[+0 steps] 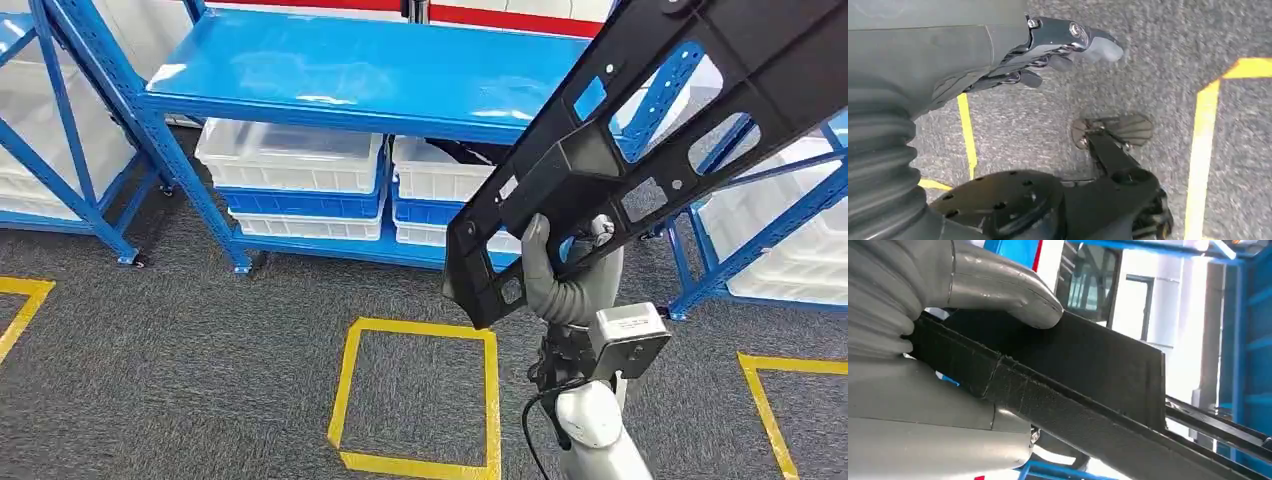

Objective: Take the parts from the cabinet and place them on the table.

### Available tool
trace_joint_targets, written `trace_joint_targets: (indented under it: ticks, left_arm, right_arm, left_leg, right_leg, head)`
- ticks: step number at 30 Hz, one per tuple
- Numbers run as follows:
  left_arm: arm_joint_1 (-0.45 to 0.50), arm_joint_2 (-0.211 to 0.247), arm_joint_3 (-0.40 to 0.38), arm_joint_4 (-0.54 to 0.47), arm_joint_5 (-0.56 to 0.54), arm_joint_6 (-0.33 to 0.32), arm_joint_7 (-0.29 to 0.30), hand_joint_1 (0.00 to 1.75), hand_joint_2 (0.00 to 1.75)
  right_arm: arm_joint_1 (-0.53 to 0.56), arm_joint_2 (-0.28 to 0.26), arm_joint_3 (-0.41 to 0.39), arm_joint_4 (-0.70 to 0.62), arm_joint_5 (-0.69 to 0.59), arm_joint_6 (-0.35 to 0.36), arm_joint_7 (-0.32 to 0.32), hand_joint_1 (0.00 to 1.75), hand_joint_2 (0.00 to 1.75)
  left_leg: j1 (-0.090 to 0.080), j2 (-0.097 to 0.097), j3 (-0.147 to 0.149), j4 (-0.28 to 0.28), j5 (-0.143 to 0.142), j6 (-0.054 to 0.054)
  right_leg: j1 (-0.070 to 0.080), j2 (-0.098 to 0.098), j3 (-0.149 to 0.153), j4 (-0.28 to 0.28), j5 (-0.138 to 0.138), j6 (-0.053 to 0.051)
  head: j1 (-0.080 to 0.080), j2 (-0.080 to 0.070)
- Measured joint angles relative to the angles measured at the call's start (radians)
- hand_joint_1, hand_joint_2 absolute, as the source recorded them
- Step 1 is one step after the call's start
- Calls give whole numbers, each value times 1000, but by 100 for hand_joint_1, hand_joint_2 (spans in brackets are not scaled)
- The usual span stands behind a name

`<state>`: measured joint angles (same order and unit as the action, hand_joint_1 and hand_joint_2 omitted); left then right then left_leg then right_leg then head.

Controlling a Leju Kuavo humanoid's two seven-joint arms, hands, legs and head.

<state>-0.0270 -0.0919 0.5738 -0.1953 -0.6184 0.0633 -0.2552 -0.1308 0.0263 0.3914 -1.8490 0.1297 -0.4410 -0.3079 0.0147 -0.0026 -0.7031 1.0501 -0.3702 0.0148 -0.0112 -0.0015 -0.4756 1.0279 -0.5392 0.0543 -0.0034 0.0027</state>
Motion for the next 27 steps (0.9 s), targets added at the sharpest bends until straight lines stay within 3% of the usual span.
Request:
trace_joint_targets:
  ticks: [1, 3, 4, 5, 7, 8, 9, 10, 11, 12, 13, 14, 15, 16, 18, 19, 20, 22, 23, 24, 25, 27]
  left_arm:
    - [0, 0, 2, 0, 0, 0, 0, 0, 175]
    - [1, 0, 5, 0, 0, 0, -1, 0, 175]
    - [1, 0, 6, 0, 0, 0, -1, 0, 175]
    - [3, 0, 9, 0, 0, 0, -1, 0, 175]
    - [4, 0, 11, 0, 0, 0, 0, 0, 175]
    - [5, 0, 12, 0, 0, 0, 0, 0, 175]
    - [5, 0, 13, 0, 0, 0, 0, 0, 175]
    - [5, 0, 13, 0, -2, 0, 0, 0, 175]
    - [4, 0, 13, 0, -2, 0, 0, 0, 175]
    - [4, 0, 13, 0, -6, -1, 0, 0, 175]
    - [4, 1, 13, 0, -8, -1, -1, 0, 175]
    - [4, 2, 13, 0, -10, -1, -2, 0, 175]
    - [0, 2, 14, 0, -11, -1, -2, 0, 175]
    - [1, 2, 14, 0, -14, -2, -3, 0, 175]
    - [1, 2, 15, 0, -19, -3, -3, 0, 175]
    - [0, 2, 15, 0, -20, -4, -3, 0, 175]
    - [0, 2, 16, 0, -22, -4, -3, 0, 175]
    - [-1, 4, 17, 0, -27, -4, -3, 0, 175]
    - [-2, 5, 18, 0, -30, -4, -3, 0, 175]
    - [-2, 5, 19, 0, -30, -4, -2, 0, 175]
    - [-2, 5, 19, 0, -30, -4, -1, 0, 175]
    - [-1, 5, 19, 0, -31, -4, 2, 0, 175]
  right_arm:
    - [3, 2, 0, 0, 0, 1, -2, 175, 175]
    - [1, 2, 0, 1, -2, 1, -3, 175, 175]
    - [2, 3, -1, 1, -2, 1, -3, 175, 175]
    - [2, 4, -1, 2, -2, 1, -3, 175, 175]
    - [3, 8, 0, 2, -3, 1, -3, 175, 175]
    - [4, 8, -1, 3, -5, 1, -3, 175, 175]
    - [4, 8, -2, 3, -5, 1, -3, 175, 175]
    - [4, 8, -2, 5, -5, 2, -5, 175, 175]
    - [5, 8, -2, 6, -6, 8, -9, 175, 175]
    - [7, 8, -2, 6, -6, 17, -18, 175, 175]
    - [10, 8, -2, 6, -6, 25, -28, 175, 175]
    - [12, 8, 0, 6, -5, 34, -39, 175, 175]
    - [12, 8, 0, 4, -3, 42, -46, 175, 175]
    - [12, 8, 0, 2, -2, 48, -50, 175, 175]
    - [13, 7, 2, 1, 0, 60, -57, 175, 175]
    - [15, 7, 3, 1, 0, 66, -60, 175, 175]
    - [16, 6, 3, 1, 0, 69, -63, 175, 175]
    - [18, 5, 2, 1, 0, 74, -68, 175, 175]
    - [19, 5, 3, 1, 0, 76, -71, 175, 175]
    - [22, 5, 3, 1, 2, 79, -73, 175, 175]
    - [27, 4, 3, 1, 6, 83, -76, 175, 175]
    - [35, 2, 3, 1, 11, 87, -78, 175, 175]
  left_leg:
    - [-1, 0, 1, -3, 11, -7]
    - [3, 0, 5, -15, 33, -21]
    - [2, -1, 7, -23, 42, -31]
    - [6, -1, 0, -17, 36, -35]
    - [7, -1, -24, 67, -88, -37]
    - [7, -1, -40, 143, -146, -41]
    - [7, -1, -55, 213, -183, -44]
    - [7, -1, -57, 264, -188, -47]
    - [8, -1, -43, 274, -168, -49]
    - [8, -1, -10, 244, -140, -49]
    - [9, -1, 50, 172, -111, -49]
    - [12, 0, 122, 76, -100, -51]
    - [10, -4, 162, 11, -149, -53]
    - [4, -9, 157, 10, -132, -34]
    - [-1, -8, 147, 6, -130, -24]
    - [-2, -7, 142, 4, -123, -13]
    - [5, -2, 132, -3, -110, 4]
    - [3, -1, 112, -3, -93, 18]
    - [3, 0, 94, -3, -81, 20]
    - [3, 0, 78, -2, -70, 20]
    - [2, 1, 60, -2, -57, 20]
    - [2, 3, 32, -2, -37, 17]
  right_leg:
    - [6, 0, 23, -29, -7, -6]
    - [11, 3, -1, -26, 4, -15]
    - [11, 3, -6, -31, 13, -26]
    - [-10, 0, -13, -39, 30, -35]
    - [-6, -2, -34, -38, 51, -55]
    - [-4, -2, -46, -38, 61, -56]
    - [-2, -2, -49, -37, 72, -57]
    - [0, -3, -66, -36, 83, -56]
    - [0, -3, -79, -34, 93, -53]
    - [-1, -2, -91, -31, 101, -50]
    - [-3, -2, -102, -27, 106, -45]
    - [-4, -2, -112, -18, 109, -40]
    - [-1, -3, -123, -10, 112, -35]
    - [4, -3, -129, -4, 116, -29]
    - [4, -3, -135, -5, 128, -13]
    - [2, -2, -137, -8, 136, -8]
    - [1, -1, -146, 0, 132, -2]
    - [0, 0, -180, 58, 67, -11]
    - [-1, 0, -211, 147, 9, -18]
    - [0, 0, -236, 224, -31, -21]
    - [0, 0, -249, 292, -55, -17]
    - [0, 0, -215, 286, -31, 2]
  head:
    - [-6, 0]
    - [3, 0]
    - [5, 0]
    - [2, 0]
    - [-1, 0]
    - [-1, 0]
    - [-1, 0]
    - [-1, 0]
    - [-2, 0]
    - [-2, 0]
    - [-2, 0]
    - [-2, 0]
    - [-3, 0]
    - [-1, 0]
    - [-1, 0]
    - [1, 0]
    - [0, 0]
    - [8, 0]
    - [8, 0]
    - [8, 0]
    - [9, 0]
    - [8, 0]
